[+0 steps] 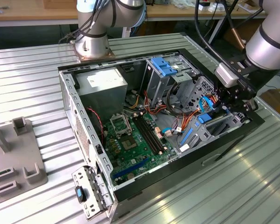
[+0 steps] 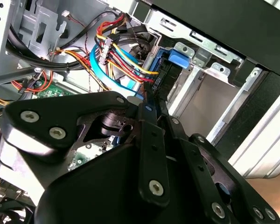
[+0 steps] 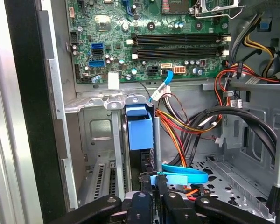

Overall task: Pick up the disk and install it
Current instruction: 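Insert the second disk wire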

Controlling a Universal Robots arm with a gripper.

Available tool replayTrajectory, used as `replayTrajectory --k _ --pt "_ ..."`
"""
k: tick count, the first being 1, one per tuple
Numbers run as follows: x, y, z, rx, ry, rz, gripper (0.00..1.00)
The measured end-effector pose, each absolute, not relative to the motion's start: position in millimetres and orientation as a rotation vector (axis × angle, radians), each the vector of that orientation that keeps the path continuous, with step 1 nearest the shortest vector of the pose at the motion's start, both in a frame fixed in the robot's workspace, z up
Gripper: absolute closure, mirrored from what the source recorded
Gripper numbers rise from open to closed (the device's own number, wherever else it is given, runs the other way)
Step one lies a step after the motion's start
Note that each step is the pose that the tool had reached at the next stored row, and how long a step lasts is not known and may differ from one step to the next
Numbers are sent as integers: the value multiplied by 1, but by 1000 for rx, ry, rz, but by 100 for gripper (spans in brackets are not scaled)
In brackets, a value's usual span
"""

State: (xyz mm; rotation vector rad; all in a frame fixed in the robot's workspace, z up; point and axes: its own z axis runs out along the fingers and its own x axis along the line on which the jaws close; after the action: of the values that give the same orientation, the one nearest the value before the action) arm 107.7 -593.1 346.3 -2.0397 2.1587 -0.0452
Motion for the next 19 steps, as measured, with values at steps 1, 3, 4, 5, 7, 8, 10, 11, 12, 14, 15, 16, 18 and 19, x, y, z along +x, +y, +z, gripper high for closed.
replayTrajectory --k 1,3,4,5,7,8,10,11,12,14,15,16,18,19 --pt "108 -595 346 -2039 2159 -45 84" --pt "108 -596 346 -2037 2159 -43 84" --pt "108 -596 346 -2035 2157 -38 84" --pt "108 -596 346 -2031 2154 -30 84" --pt "108 -596 346 -2024 2148 -16 84" --pt "108 -597 346 -2023 2148 -15 84" --pt "108 -598 346 -2023 2148 -14 84" --pt "108 -598 346 -2023 2148 -14 84" --pt "108 -598 346 -2023 2148 -15 84" --pt "108 -598 346 -2023 2148 -14 84" --pt "108 -598 346 -2023 2148 -14 84" --pt "108 -598 346 -2024 2149 -13 84" --pt "108 -598 346 -2029 2155 -1 84" --pt "108 -598 346 -2029 2156 0 84"
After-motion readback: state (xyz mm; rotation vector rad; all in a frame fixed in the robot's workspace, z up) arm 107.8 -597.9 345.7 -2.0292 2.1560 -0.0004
